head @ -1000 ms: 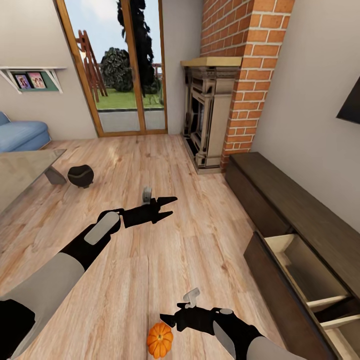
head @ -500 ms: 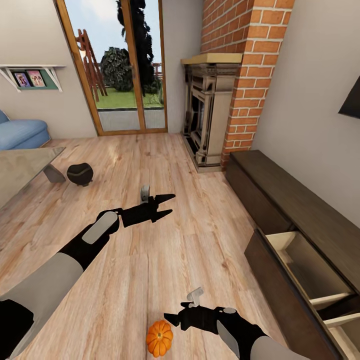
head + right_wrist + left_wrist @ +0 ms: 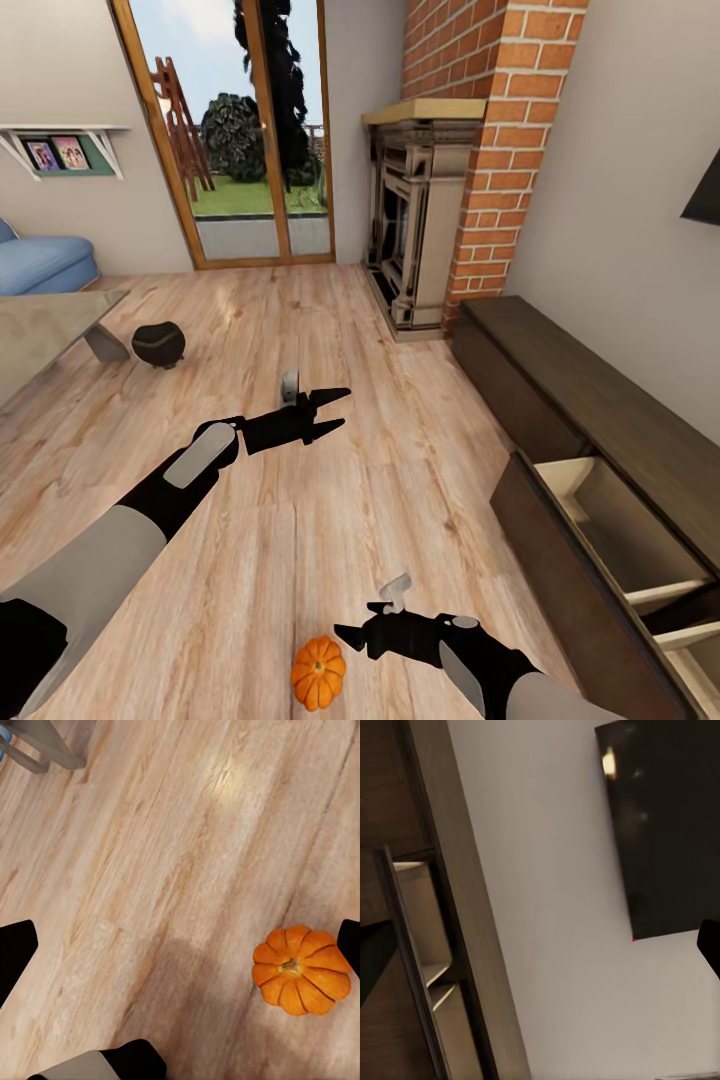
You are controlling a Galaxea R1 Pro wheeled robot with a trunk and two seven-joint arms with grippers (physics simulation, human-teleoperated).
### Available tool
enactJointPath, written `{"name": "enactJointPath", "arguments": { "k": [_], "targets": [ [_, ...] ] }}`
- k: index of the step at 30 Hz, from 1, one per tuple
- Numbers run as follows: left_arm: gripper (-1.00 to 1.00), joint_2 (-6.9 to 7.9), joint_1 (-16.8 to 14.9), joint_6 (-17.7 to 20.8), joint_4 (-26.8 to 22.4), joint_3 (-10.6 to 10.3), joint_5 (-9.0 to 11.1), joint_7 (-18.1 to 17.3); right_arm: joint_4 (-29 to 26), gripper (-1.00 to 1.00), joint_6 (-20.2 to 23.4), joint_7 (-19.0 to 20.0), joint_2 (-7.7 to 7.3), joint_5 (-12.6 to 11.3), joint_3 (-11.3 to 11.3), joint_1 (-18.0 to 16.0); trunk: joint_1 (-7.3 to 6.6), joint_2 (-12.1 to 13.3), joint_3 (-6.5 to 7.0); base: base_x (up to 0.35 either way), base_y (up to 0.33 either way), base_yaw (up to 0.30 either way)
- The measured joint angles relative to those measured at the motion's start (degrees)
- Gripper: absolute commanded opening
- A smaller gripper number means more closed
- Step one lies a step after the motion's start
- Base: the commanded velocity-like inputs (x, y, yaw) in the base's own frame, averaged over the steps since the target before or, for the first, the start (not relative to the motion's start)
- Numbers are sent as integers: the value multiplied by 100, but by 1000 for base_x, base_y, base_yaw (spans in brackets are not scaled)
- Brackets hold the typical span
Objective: Place each of the two pumpkins and all three candles from the living room inside a cabinet in the living room (use any cabinet), then make sure every cabinet is closed, and position the cauldron so it is next to a table in the living room.
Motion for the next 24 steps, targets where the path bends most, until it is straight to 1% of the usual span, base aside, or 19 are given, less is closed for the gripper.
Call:
{"name": "enactJointPath", "arguments": {
  "k": [10,16,24],
  "targets": [
    [100,0,0,0,0,0,0,0,29,100,5,-13,7,-5,-8,0,220,-401,-180,0,0,0],
    [100,4,0,0,0,2,0,0,33,100,2,-235,16,-5,-9,0,351,-642,-287,0,0,0],
    [100,9,0,0,0,5,0,0,33,100,7,-248,17,-6,-9,0,527,-963,-431,0,0,0]
  ]
}}
